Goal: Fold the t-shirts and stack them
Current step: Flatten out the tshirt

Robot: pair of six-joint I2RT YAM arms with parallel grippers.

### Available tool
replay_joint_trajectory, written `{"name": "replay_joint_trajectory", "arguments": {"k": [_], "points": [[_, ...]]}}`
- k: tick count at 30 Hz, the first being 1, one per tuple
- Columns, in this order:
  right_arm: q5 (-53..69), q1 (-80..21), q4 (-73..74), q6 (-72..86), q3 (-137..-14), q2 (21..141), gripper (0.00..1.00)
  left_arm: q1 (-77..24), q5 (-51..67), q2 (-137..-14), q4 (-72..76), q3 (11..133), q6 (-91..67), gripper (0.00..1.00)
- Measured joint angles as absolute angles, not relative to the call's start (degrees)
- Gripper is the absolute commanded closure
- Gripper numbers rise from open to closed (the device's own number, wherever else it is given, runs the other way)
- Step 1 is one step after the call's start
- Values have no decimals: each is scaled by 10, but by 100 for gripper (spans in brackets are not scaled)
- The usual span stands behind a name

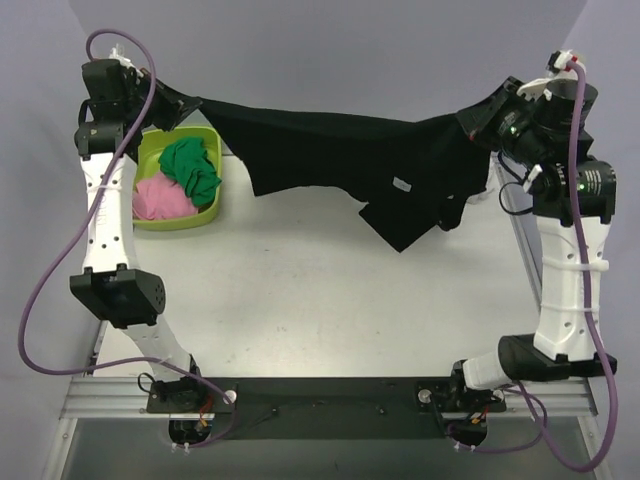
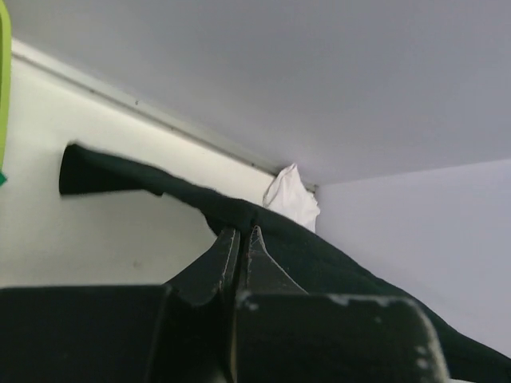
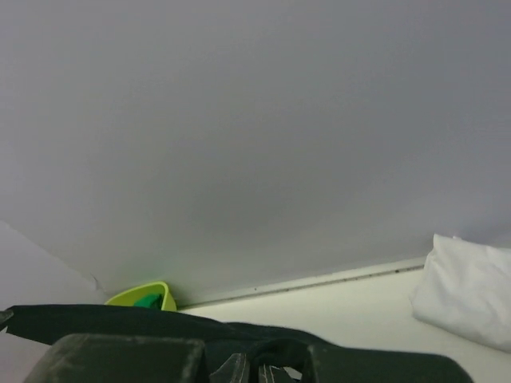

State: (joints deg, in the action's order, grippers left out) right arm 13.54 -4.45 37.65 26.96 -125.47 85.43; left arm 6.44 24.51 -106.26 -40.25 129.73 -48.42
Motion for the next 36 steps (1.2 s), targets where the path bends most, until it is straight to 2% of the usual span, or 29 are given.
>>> {"name": "replay_joint_trajectory", "arguments": {"k": [6, 9, 15, 26, 31, 36], "points": [[112, -102, 332, 252, -1011, 707, 100, 57, 245, -910, -370, 1064, -467, 100], [107, -129, 341, 242, -981, 674, 100, 56, 248, -835, -364, 982, -462, 100], [100, -163, 357, 218, -1004, 601, 100, 56, 273, -698, -338, 929, -464, 100], [152, -158, 370, 194, -1190, 451, 100, 49, 381, -541, -175, 989, -530, 100], [193, -132, 378, 203, -1245, 451, 100, 49, 411, -509, -130, 1003, -556, 100], [222, -96, 376, 221, -1225, 451, 100, 49, 411, -497, -125, 986, -555, 100]]}}
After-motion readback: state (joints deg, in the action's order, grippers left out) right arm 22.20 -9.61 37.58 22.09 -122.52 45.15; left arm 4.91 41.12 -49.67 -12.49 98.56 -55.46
